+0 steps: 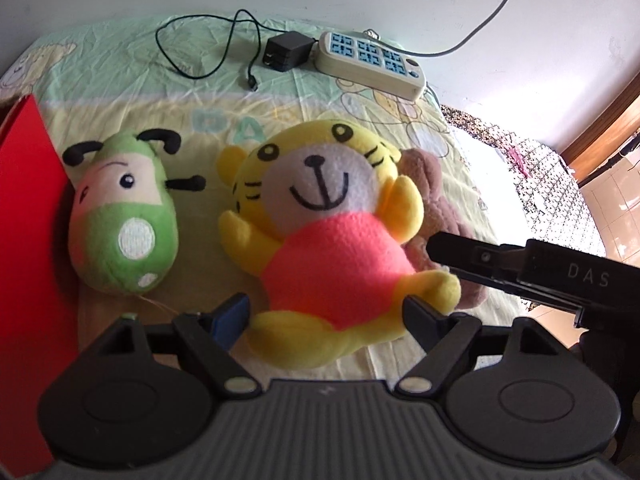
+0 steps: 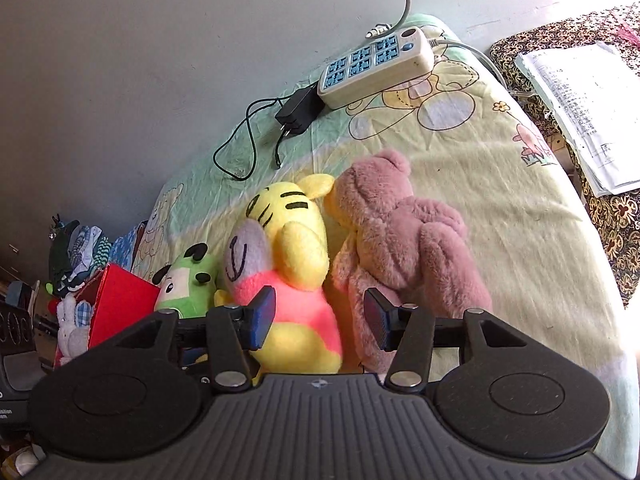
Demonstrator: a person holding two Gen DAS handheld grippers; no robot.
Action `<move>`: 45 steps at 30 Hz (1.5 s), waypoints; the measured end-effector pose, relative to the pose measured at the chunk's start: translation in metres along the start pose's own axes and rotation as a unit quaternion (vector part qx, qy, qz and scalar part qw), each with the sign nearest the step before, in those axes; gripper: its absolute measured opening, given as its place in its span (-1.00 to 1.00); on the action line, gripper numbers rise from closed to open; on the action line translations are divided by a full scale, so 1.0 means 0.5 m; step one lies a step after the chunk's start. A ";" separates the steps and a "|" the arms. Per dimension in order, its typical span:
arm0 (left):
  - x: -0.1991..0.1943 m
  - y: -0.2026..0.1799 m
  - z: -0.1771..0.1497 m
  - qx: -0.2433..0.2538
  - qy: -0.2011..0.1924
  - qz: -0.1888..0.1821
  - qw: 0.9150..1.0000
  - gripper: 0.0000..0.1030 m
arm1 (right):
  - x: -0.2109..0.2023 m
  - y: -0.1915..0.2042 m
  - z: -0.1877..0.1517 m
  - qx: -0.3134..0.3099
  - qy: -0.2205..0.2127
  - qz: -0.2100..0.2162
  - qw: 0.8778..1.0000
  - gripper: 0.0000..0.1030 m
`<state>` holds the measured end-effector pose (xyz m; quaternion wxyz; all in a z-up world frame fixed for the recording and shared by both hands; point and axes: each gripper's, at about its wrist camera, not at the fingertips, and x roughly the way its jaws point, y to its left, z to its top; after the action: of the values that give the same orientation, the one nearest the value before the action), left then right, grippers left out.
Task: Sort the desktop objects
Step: 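Move the right gripper out of the box onto the yellow tiger plush, then close the right gripper on the yellow tiger plush and lift it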
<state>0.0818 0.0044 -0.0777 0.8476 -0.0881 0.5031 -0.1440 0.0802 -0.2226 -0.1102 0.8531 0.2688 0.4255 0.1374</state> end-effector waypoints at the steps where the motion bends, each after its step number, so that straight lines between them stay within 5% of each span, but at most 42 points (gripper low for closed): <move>1: 0.005 0.002 0.002 -0.002 0.002 0.003 1.000 0.64 | 0.010 0.000 0.004 0.000 0.005 0.001 1.000 0.06; 16: 0.075 0.028 0.037 -0.024 0.027 -0.022 0.999 0.70 | 0.110 0.016 0.016 -0.015 0.039 0.057 0.998 0.08; 25: 0.070 0.021 0.032 -0.014 0.029 -0.037 0.999 0.56 | 0.102 0.008 0.013 -0.001 0.052 0.073 0.996 -0.07; 32: 0.026 -0.014 -0.012 0.030 0.024 -0.045 0.998 0.31 | 0.045 0.018 -0.007 -0.001 0.059 0.083 0.995 -0.14; 45: -0.082 -0.039 -0.136 0.112 0.021 -0.061 0.992 0.18 | -0.030 0.064 -0.124 -0.018 0.097 0.076 0.992 -0.20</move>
<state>0.0006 -0.0005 -0.0707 0.8309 -0.0199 0.4955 -0.2524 0.0215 -0.1821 -0.1124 0.7995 0.2704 0.4821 0.2351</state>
